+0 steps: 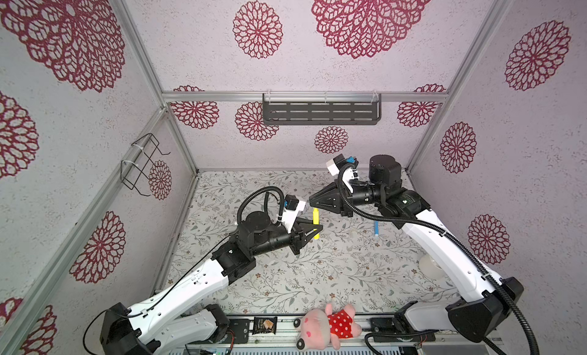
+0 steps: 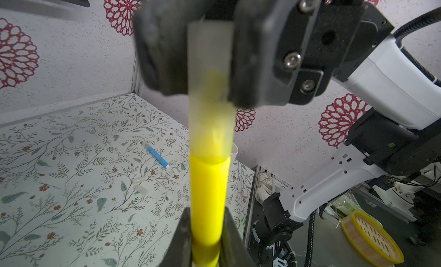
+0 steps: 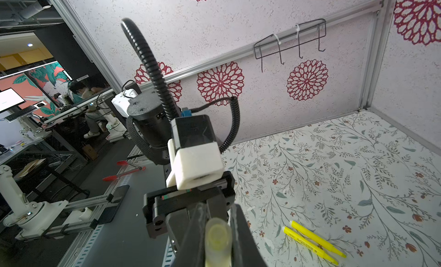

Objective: Insert pens into pen caps
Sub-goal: Put on the pen cap to the pen.

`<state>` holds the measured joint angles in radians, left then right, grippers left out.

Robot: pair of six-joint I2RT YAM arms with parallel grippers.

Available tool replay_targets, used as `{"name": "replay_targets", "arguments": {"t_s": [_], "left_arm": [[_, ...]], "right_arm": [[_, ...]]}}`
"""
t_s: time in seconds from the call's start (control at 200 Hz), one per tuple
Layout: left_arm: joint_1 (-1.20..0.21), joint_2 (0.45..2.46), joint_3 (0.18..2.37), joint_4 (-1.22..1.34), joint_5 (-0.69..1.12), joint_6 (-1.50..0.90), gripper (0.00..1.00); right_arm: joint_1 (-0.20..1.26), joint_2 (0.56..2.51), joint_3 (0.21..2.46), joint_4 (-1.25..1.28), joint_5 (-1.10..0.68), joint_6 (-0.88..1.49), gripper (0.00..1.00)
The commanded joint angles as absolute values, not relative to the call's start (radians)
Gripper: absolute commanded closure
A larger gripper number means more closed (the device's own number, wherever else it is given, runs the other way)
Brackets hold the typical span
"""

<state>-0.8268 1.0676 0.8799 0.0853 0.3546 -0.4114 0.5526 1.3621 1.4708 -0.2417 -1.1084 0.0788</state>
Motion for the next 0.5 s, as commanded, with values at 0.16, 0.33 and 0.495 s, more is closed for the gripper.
{"name": "replay_targets", "arguments": {"t_s": [0.16,0.33,0.495], "left_arm": [[-0.802,1.031,0.869,0.187,0.422,-0.432,1.0],[-0.77,1.003,0.888,0.179,0.473,-0.436,1.0],[-0.726,0.985,0.894,0.197,0.506,-0.449,1.0]], "right_arm": [[0.566,1.313,1.363,-0.234,-1.127,0.041,1.0],[0.574,1.287,1.27,-0.192,-1.138,0.073,1.0],[0.585,1.27,1.196,-0.149,-1.139,0.107,1.0]]}}
